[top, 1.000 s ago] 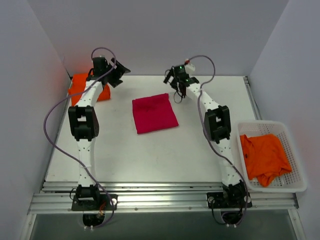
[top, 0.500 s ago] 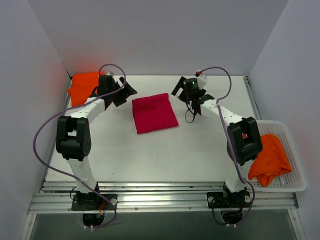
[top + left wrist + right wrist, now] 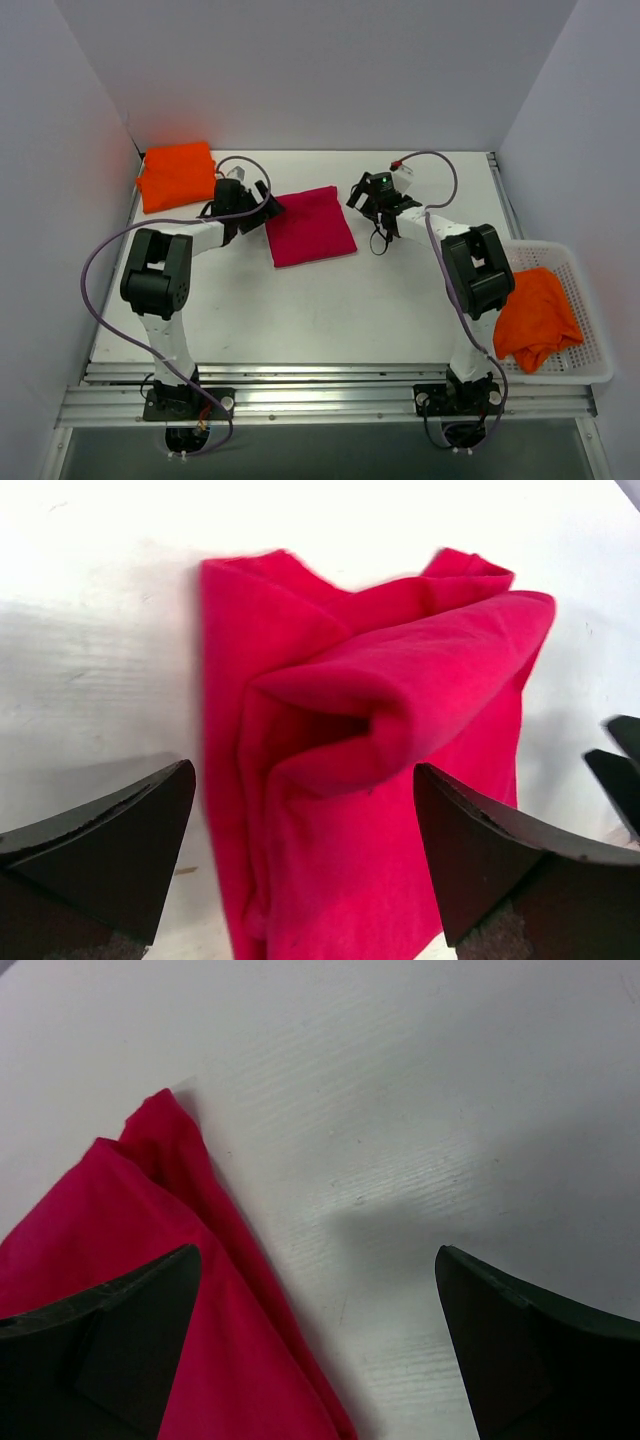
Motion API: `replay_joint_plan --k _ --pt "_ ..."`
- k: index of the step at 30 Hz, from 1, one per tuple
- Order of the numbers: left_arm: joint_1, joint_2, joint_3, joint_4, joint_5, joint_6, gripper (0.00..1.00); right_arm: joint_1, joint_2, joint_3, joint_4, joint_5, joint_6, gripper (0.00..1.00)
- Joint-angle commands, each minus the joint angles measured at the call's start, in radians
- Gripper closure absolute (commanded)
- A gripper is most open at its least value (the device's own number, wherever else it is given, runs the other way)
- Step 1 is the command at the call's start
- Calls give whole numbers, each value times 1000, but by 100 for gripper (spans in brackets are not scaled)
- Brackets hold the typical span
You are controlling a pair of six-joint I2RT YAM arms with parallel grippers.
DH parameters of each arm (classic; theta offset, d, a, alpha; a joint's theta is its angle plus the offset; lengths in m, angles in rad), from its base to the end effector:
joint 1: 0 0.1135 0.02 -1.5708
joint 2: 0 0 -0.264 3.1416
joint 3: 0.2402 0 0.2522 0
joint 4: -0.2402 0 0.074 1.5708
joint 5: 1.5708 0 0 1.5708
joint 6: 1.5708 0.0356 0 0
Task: Fold and stack the t-shirts
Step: Fold the tshirt
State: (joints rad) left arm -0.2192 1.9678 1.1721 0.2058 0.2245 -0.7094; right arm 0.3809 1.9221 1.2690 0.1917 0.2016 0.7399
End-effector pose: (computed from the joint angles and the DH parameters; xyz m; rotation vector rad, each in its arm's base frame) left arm 0.4148 -0.1005 0.1635 -0.4136 2.2101 -0.7629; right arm 0.4105 0.1567 0.2117 0.4936 1.9989 0.5007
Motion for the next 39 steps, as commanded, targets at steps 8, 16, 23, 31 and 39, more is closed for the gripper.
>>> replay_joint_plan --k 8,16,23,31,39 --pt "-40 156 297 -88 -91 99 1 -53 140 36 69 -70 0 0" --pt "15 263 368 -89 -89 62 0 -117 178 0 114 -117 -11 0" --pt "81 273 457 -161 -155 50 0 -131 218 0 138 -146 -11 0" --pt "116 232 573 -186 -85 82 0 -134 226 -6 155 -166 -10 0" --pt "107 27 349 -209 -114 68 0 -140 178 -51 164 -160 -10 0"
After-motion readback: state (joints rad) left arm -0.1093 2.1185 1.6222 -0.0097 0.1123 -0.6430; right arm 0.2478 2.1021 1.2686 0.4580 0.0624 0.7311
